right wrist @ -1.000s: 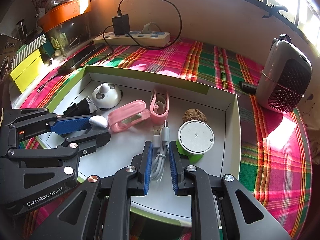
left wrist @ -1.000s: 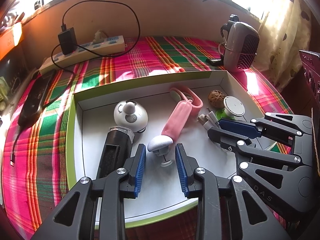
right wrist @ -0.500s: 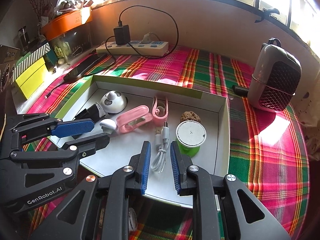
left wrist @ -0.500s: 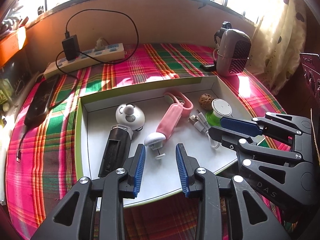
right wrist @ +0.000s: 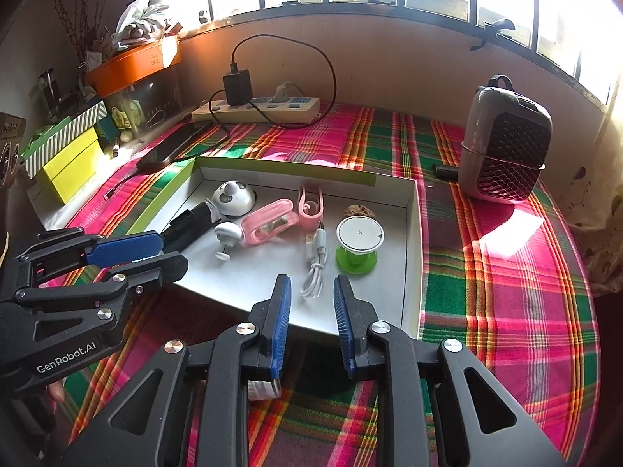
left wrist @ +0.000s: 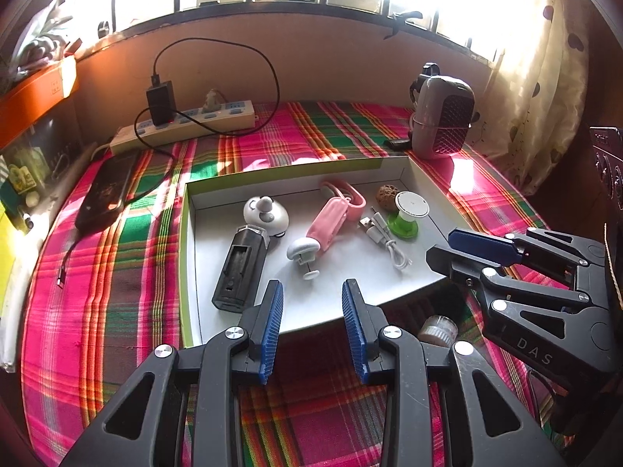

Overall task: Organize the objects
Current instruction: 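Withdraw both grippers from the box toward the walnut and white cap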

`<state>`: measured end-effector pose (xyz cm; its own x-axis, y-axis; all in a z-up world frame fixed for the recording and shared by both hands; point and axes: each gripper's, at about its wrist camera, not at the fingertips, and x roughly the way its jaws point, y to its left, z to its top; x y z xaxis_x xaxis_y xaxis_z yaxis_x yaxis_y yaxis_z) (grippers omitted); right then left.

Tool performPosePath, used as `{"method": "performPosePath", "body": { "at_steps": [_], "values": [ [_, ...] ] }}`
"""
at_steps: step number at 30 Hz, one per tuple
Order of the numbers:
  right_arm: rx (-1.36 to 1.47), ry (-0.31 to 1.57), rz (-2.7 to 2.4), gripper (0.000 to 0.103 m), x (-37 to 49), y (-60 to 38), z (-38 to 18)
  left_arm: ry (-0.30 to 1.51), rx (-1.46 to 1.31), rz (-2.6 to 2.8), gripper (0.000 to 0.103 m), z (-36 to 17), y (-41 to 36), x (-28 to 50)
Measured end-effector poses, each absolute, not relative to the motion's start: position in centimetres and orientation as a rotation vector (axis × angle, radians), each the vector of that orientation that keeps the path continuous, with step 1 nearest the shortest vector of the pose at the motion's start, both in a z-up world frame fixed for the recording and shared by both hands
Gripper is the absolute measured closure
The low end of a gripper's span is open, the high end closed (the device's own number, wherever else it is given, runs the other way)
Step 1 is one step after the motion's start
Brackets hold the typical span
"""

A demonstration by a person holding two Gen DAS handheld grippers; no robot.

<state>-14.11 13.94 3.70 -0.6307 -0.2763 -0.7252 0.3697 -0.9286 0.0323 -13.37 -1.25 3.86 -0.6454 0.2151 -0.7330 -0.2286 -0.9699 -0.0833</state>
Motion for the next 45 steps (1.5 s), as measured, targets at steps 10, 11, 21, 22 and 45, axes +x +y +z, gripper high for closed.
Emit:
{"method": "performPosePath", "body": {
  "at_steps": [10, 11, 21, 22, 45],
  "values": [
    [1.076, 0.149, -2.573, 0.066, -11.5, 15.0, 4.1, 0.017, -1.161, 2.652, 0.073, 3.9, -1.4, -11.0],
    [1.082, 0.145, -2.576, 0.066, -11.3, 15.2, 4.0, 0.014, -1.162, 2.646, 0.073, 3.8, -1.4, -10.8],
    [1.11, 0.11, -2.6, 0.065, -9.8, 16.9, 3.2, -0.04, -1.166, 2.544, 0.072, 2.9, -0.8, -9.5],
    [1.114, 0.107, -2.601, 0.065, -9.7, 17.1, 3.1, -0.046, -1.17, 2.532, 0.071, 2.8, -0.7, -9.4],
    [1.143, 0.027, -2.61, 0.057, -9.0, 19.8, 1.9, -0.002, -1.228, 2.404, 0.069, 1.0, 3.4, -10.0]
  ]
}}
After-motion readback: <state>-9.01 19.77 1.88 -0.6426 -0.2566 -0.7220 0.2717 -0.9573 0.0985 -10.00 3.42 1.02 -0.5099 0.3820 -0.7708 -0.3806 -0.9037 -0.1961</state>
